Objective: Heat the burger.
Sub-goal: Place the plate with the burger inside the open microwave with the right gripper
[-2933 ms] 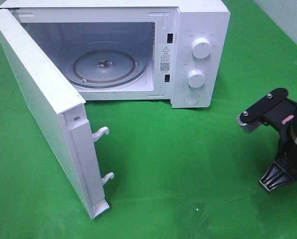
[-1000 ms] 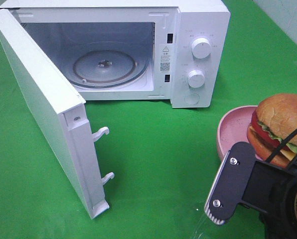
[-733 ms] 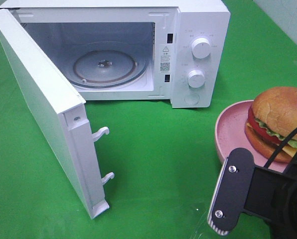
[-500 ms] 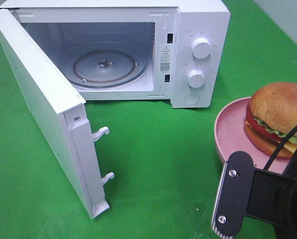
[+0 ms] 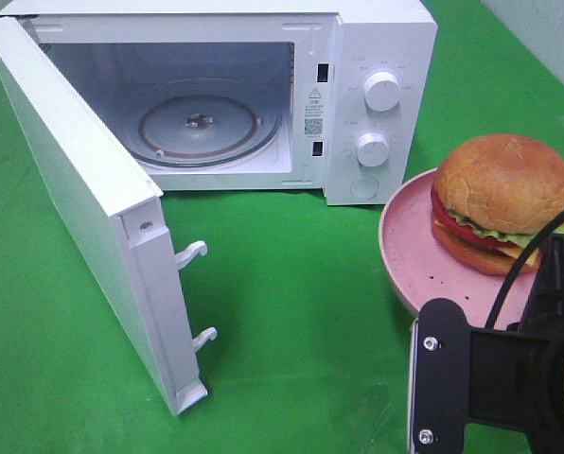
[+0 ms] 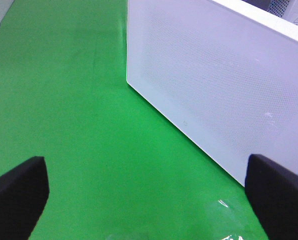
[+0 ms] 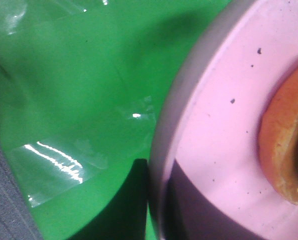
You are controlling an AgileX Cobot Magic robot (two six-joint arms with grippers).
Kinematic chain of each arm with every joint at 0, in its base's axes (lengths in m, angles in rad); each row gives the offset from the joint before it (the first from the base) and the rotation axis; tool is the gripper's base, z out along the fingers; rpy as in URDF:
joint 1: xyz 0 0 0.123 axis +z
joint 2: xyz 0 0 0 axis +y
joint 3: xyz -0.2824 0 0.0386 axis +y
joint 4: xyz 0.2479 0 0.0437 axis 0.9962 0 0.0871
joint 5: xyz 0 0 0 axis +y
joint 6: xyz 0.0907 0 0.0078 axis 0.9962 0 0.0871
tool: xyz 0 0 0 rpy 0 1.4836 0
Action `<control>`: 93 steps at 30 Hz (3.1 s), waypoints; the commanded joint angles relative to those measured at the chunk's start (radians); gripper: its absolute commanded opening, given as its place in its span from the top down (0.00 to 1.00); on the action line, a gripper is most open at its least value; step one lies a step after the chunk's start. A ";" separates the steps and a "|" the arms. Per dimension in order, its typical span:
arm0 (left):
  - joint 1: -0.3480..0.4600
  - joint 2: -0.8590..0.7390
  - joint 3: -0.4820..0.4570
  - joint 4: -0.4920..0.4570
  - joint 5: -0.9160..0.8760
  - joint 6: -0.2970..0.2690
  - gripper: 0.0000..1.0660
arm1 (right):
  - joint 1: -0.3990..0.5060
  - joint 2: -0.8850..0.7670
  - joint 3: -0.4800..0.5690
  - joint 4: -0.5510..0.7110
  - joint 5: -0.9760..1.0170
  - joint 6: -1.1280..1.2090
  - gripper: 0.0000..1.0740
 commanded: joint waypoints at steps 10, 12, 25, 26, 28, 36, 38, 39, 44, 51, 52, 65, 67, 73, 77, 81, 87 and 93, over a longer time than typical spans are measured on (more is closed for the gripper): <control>-0.007 -0.002 0.000 -0.003 -0.007 -0.001 0.06 | 0.001 -0.010 0.001 -0.133 0.004 -0.029 0.99; -0.007 -0.002 0.000 -0.003 -0.007 -0.001 0.06 | 0.001 -0.010 0.001 -0.136 -0.017 -0.039 0.99; -0.007 -0.002 0.000 -0.003 -0.007 -0.001 0.06 | 0.001 -0.010 0.001 -0.136 -0.158 -0.224 0.99; -0.007 -0.002 0.000 -0.003 -0.007 -0.001 0.06 | 0.000 -0.010 0.001 -0.136 -0.176 -0.238 0.99; -0.007 -0.002 0.000 -0.003 -0.007 -0.001 0.06 | 0.000 -0.010 0.001 -0.136 -0.184 -0.252 0.98; -0.007 -0.002 0.000 -0.003 -0.007 -0.001 0.06 | -0.003 -0.010 0.001 -0.169 -0.211 -0.275 0.99; -0.007 -0.002 0.000 -0.003 -0.007 -0.001 0.06 | -0.008 -0.010 0.001 -0.179 -0.224 -0.286 0.99; -0.007 -0.002 0.000 -0.003 -0.007 -0.001 0.06 | -0.008 -0.010 0.001 -0.179 -0.224 -0.286 0.99; -0.007 -0.002 0.000 -0.003 -0.007 -0.001 0.06 | -0.107 -0.010 0.001 -0.180 -0.355 -0.368 1.00; -0.007 -0.002 0.000 -0.003 -0.007 -0.001 0.06 | -0.235 -0.010 0.001 -0.180 -0.492 -0.503 1.00; -0.007 -0.002 0.000 -0.003 -0.007 -0.001 0.06 | -0.235 -0.010 0.001 -0.180 -0.492 -0.503 1.00; -0.007 -0.002 0.000 -0.003 -0.007 -0.001 0.06 | -0.438 -0.007 0.001 -0.137 -0.704 -0.866 1.00; -0.007 -0.002 0.000 -0.003 -0.007 -0.001 0.06 | -0.456 -0.007 0.001 -0.114 -0.716 -0.907 1.00; -0.007 -0.002 0.000 -0.003 -0.007 -0.001 0.06 | -0.529 -0.007 0.001 0.032 -0.756 -1.159 1.00; -0.007 -0.002 0.000 -0.003 -0.007 -0.001 0.06 | -0.576 -0.007 0.000 0.187 -0.756 -1.372 1.00; -0.007 -0.002 0.000 -0.003 -0.007 -0.001 0.06 | -0.605 -0.007 -0.011 0.325 -0.751 -1.565 1.00; -0.007 -0.002 0.000 -0.003 -0.007 -0.001 0.06 | -0.657 -0.007 -0.049 0.507 -0.747 -1.784 1.00; -0.007 -0.002 0.000 -0.003 -0.007 -0.001 0.06 | -0.706 -0.004 -0.090 0.695 -0.733 -2.002 1.00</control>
